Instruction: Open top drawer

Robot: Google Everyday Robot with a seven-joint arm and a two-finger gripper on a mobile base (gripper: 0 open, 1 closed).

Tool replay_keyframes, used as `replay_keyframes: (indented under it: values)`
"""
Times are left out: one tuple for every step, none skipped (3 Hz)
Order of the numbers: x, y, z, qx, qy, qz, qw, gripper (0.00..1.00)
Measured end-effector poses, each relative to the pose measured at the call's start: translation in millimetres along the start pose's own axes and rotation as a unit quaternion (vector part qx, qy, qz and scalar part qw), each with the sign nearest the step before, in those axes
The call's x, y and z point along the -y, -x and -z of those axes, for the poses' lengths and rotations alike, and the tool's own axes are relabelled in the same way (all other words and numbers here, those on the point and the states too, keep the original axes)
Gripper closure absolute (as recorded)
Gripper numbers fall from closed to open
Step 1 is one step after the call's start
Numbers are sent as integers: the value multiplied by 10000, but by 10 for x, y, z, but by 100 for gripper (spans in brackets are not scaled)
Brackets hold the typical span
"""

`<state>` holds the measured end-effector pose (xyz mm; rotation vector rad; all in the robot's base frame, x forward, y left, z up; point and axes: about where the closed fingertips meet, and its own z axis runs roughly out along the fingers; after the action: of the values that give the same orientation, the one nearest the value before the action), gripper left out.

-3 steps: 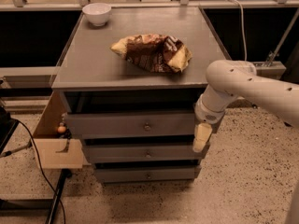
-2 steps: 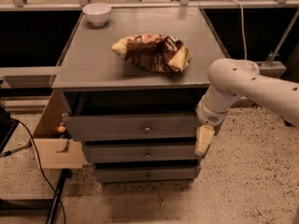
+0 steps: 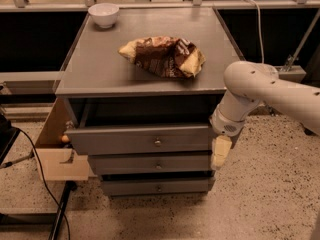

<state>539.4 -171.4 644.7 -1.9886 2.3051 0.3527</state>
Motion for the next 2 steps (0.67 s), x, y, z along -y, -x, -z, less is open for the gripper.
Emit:
replay_keyframes:
  values:
    - [-2, 3, 14, 0, 0, 0, 10000, 0]
    - [-58, -16, 18, 9, 112, -22, 9999, 0]
